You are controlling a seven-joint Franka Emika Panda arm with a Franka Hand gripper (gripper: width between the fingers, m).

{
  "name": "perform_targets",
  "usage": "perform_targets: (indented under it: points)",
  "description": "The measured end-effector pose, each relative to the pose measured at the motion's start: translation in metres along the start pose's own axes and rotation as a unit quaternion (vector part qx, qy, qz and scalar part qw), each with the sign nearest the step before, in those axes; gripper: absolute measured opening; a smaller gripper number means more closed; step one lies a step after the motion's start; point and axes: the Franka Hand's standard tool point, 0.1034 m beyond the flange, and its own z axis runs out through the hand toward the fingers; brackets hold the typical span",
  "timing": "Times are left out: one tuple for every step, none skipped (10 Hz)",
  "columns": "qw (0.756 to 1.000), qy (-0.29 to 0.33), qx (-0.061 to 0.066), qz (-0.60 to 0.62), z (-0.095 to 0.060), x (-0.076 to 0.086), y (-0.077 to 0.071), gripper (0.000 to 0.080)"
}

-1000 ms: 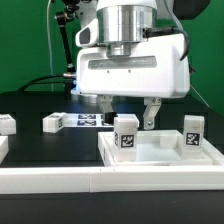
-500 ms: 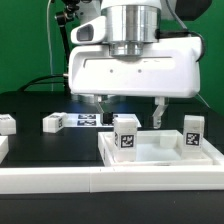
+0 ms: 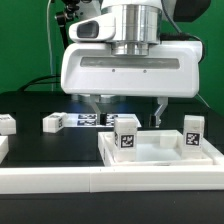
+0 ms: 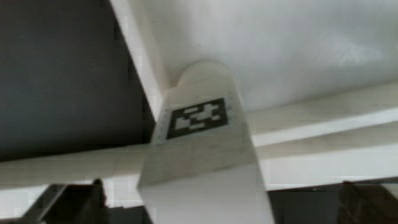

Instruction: Assemble square table

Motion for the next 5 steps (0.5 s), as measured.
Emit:
perform_targets:
  points:
    - [1.000, 0.000, 0.000, -0.026, 0.0000, 0.0000, 0.0001, 0.0649]
    - [0.999, 0.000, -0.001, -0.043, 0.0000, 0.0000, 0.0006, 0.0649]
    - [0.998, 0.000, -0.002, -0.065, 0.0000, 0.0002, 0.0025, 0.0649]
    - [0.998, 0.000, -0.003, -0.061, 0.0001, 0.0002, 0.0030, 0.0639]
    - [0.998, 0.000, -0.003, -0.061, 0.0001, 0.0002, 0.0030, 0.0639]
